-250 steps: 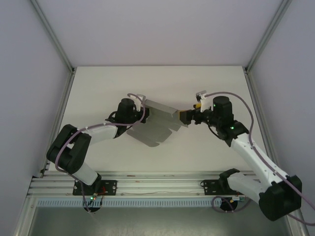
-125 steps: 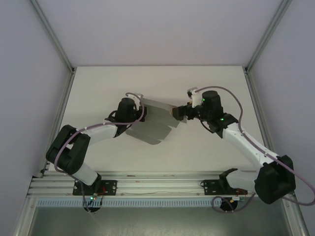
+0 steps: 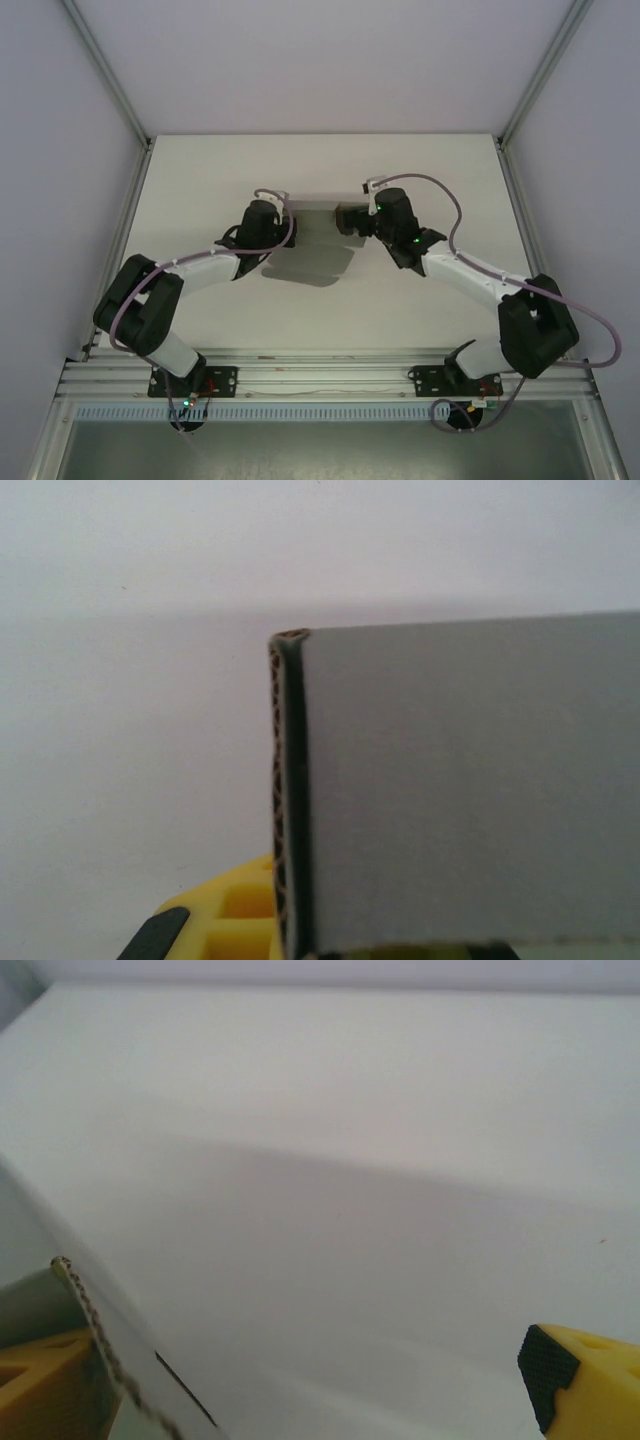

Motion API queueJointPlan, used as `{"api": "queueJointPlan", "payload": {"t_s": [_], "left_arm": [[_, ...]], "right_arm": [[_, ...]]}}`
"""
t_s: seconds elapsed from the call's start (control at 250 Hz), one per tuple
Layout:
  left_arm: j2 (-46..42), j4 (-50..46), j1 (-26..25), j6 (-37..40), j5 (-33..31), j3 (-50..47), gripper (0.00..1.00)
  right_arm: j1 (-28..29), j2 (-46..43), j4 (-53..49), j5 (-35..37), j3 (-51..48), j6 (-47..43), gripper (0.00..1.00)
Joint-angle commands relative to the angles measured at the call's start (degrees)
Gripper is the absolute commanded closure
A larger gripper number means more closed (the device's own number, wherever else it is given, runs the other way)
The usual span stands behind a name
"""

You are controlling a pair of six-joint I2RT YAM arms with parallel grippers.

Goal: Assemble paper box

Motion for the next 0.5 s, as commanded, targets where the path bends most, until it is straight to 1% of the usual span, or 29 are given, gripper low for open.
{"api": "queueJointPlan", "payload": {"t_s": [0.0, 0.036, 0.112, 0.224, 0.312, 0.408, 0.496], "left_arm": [[-2.35, 1.49, -3.43, 1.30, -4.22, 0.96, 1.00], [-2.47, 1.62, -3.84, 0.57, -5.29, 0.99, 1.00], [-2.66, 1.42, -3.88, -1.35, -6.56, 1.30, 1.00], [-3.13, 1.05, -3.87, -2.67, -9.12, 1.56, 1.00], [-3.79, 0.98, -3.84, -3.10, -12.70, 1.42, 1.00], [-4.64, -0.67, -3.38, -3.07, -15.33, 2.05, 1.00], [-5.41, -1.19, -2.98, -2.98, -15.54, 2.15, 1.00]], "right_arm": [[2.83, 2.25, 11.74, 16.43, -0.65, 8.59, 0.00], [3.87, 2.72, 11.56, 19.22, -0.22, 8.73, 0.00], [5.44, 3.17, 10.00, 22.63, 0.54, 8.18, 0.00], [5.70, 0.91, 7.08, 22.65, -0.66, 8.66, 0.00], [5.73, -3.31, 3.22, 22.92, -3.06, 8.53, 0.00], [5.66, -9.26, -3.96, 22.55, -5.59, 8.37, 0.00], [5.25, -14.82, -8.57, 21.76, -9.12, 9.24, 0.00]]}}
